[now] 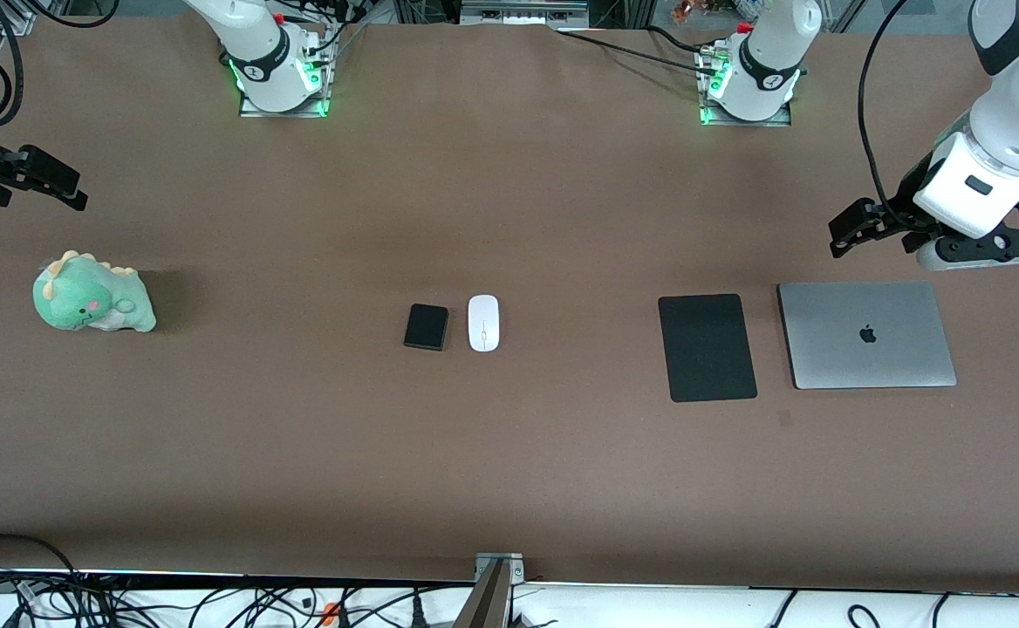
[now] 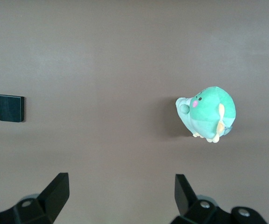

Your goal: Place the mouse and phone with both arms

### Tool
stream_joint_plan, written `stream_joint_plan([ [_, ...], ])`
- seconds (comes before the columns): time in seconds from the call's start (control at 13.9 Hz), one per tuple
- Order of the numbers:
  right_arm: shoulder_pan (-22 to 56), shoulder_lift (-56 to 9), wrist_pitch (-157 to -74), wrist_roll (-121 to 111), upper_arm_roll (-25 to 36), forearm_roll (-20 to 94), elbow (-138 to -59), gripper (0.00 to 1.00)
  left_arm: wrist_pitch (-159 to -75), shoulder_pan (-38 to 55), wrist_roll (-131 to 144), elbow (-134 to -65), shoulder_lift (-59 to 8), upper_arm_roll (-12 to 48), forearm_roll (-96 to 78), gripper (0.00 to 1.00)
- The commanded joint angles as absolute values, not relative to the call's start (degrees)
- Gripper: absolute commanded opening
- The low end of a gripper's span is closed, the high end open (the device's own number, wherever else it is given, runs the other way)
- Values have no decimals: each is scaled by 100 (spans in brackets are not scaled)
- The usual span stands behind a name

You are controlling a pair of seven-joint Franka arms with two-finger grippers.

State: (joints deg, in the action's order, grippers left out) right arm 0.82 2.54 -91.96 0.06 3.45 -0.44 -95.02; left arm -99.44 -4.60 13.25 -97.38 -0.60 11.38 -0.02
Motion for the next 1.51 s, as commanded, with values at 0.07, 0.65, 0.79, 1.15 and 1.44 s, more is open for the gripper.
stream_joint_plan([
  [0.07, 105, 351, -9114, 79, 352, -123, -9510, 100, -10020, -518, 1239, -9607, -105, 1222, -105, 100],
  [0.65, 105, 351, -9105, 88, 343, -114, -9510, 100, -10028, -519, 1274, -9589, -132, 1195, -123, 100],
  [0.79, 105, 351, -9105, 88, 343, -114, -9510, 100, -10020, -519, 1274, -9589, -123, 1195, -123, 100],
  [1.15, 105, 343, -9105, 88, 343, -114, -9510, 100, -10020, -519, 1283, -9589, -123, 1195, -132, 100],
  [1.44, 105, 343, -9105, 88, 343, -114, -9519, 100, -10020, -519, 1283, -9589, -123, 1204, -132, 100],
])
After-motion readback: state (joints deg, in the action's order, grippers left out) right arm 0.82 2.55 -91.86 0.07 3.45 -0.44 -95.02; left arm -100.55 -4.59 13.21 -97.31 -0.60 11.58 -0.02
